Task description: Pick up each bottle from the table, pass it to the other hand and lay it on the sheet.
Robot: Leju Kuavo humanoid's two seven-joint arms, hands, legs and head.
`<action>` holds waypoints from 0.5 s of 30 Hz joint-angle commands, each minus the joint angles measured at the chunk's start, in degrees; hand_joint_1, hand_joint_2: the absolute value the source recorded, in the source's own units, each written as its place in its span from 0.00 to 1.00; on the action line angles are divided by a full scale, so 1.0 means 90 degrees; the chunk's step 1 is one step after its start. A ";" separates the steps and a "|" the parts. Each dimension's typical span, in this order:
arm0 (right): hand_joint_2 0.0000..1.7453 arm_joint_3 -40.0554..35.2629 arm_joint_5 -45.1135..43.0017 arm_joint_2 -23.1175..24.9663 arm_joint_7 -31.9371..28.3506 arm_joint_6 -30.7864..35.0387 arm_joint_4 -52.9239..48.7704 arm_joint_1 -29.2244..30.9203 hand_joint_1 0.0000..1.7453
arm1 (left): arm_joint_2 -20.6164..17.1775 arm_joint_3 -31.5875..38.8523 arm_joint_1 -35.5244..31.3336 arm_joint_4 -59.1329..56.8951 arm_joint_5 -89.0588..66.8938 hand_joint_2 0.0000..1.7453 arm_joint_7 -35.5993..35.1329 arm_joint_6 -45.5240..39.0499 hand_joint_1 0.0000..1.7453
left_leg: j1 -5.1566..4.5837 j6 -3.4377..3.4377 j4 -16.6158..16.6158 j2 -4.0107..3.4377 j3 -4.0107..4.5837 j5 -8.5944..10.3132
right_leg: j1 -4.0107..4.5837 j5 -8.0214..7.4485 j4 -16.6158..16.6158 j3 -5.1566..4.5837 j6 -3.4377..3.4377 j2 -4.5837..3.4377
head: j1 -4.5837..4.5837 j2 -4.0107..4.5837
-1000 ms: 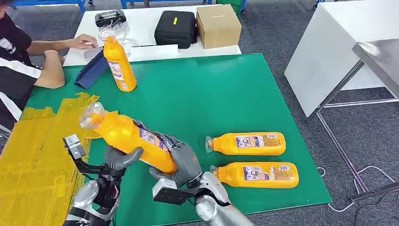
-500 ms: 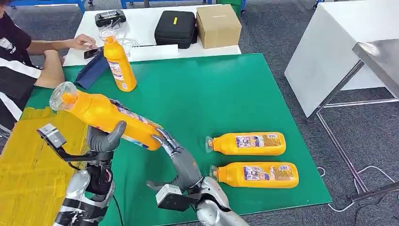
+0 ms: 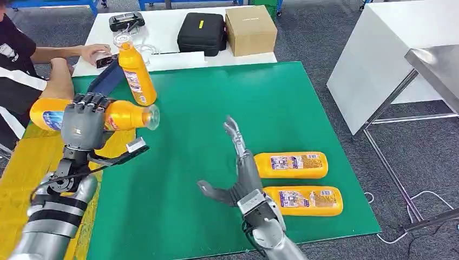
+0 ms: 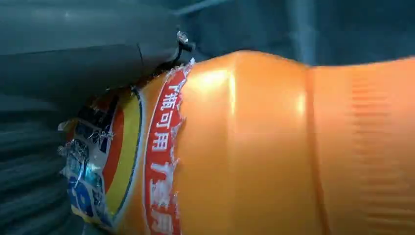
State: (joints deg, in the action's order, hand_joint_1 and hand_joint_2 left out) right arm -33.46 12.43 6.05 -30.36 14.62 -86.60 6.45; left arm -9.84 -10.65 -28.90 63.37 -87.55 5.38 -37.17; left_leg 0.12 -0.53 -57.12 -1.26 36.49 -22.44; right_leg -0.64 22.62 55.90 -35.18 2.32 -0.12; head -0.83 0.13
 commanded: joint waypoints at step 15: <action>1.00 0.0493 0.0380 -0.0200 0.0311 0.0179 -0.0510 -0.0062 0.00 | -0.0366 -0.0332 -0.1762 -0.4509 0.0826 1.00 -0.0404 0.2333 1.00 | 0.0007 0.0005 -0.0005 0.0019 -0.0016 -0.0010 | 0.0007 0.0017 0.0001 0.0026 -0.0010 0.0015 | 0.0000 0.0000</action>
State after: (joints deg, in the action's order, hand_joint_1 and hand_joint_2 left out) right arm -30.27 14.88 4.76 -28.98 15.98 -92.26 5.37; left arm -17.29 -15.96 -40.52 31.93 -84.78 1.86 -17.90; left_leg 0.10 -0.53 -57.13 -1.37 36.56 -22.45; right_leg -0.65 22.63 55.90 -35.24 2.32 -0.21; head -0.83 0.13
